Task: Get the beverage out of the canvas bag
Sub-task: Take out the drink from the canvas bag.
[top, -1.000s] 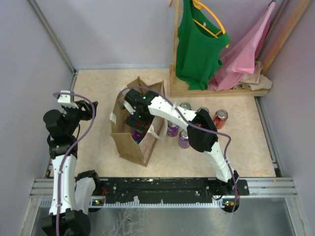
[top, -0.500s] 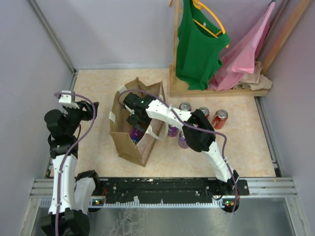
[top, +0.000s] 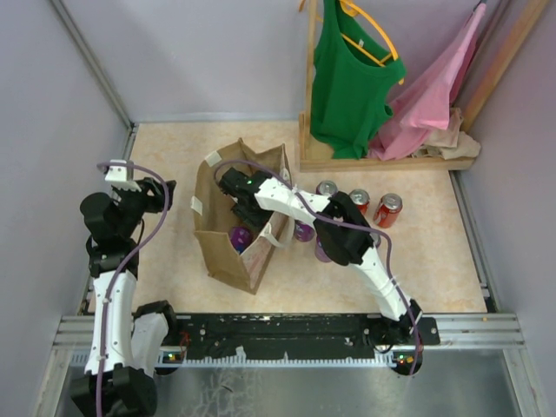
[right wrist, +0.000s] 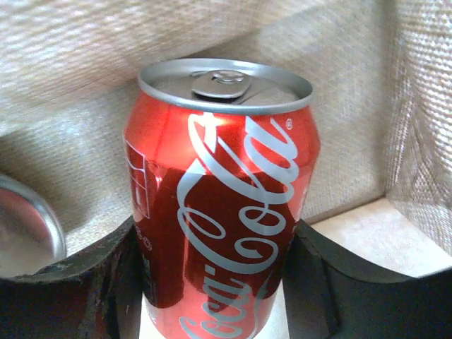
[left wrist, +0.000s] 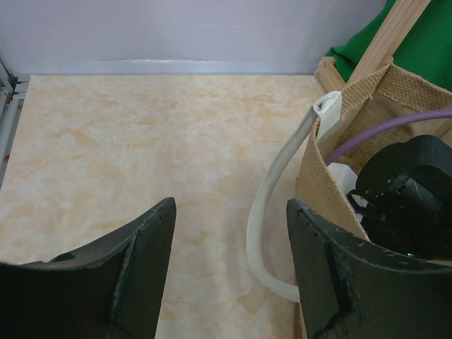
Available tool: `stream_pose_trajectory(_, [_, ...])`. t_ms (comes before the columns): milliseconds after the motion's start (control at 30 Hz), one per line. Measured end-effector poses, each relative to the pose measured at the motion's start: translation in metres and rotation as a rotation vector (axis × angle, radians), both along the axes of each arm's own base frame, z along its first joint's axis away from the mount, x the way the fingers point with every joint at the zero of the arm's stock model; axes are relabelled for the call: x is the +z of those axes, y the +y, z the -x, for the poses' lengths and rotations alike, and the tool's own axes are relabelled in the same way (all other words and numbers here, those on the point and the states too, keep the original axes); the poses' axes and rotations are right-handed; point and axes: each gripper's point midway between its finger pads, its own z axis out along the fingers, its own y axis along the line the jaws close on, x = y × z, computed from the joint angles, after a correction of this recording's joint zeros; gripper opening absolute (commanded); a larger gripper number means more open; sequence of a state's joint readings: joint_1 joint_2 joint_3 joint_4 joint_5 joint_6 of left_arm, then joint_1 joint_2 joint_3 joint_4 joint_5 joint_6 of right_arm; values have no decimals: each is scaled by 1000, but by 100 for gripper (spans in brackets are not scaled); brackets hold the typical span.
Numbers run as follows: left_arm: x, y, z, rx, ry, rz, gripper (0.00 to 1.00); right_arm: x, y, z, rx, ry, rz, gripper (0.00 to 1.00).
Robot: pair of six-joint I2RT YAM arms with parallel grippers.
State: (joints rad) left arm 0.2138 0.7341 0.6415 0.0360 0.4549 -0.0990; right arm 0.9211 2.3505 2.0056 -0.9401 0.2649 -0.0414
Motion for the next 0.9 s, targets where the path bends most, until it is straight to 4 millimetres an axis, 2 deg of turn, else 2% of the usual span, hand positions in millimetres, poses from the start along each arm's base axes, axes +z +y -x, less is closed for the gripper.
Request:
stream_pose_trajectory(67, [0,0,-1,0,0,2,70,2,-2,-2,-8,-7,6,8])
stream_pose_trajectory(100, [-1,0,-2,0,1,3,70,1,-2,-1,-14,1,0,0])
stream_pose_trajectory(433, [-5,0,-1,2,9,3,70,8,-5,-1,-34,-14,9,0])
stream_pose_trajectory(567, [-5,0,0,2,8,3,70,30,-8,-7,-45,-47,-1,0])
stream_pose_trajectory(633, [-6,0,0,2,10,3,70,60,-5,-14,-50,-91,-44,0])
stream_pose_trajectory(700, [-7,0,0,2,11,3,70,102,2,-22,-52,-158,-123,0])
stream_pose_trajectory(800, [-7,0,0,2,9,0,70,189,8,-30,-60,-297,-287,0])
stream_pose_trajectory(900, [-7,1,0,6,9,-2,70,269,0,-26,-67,-419,-430,0])
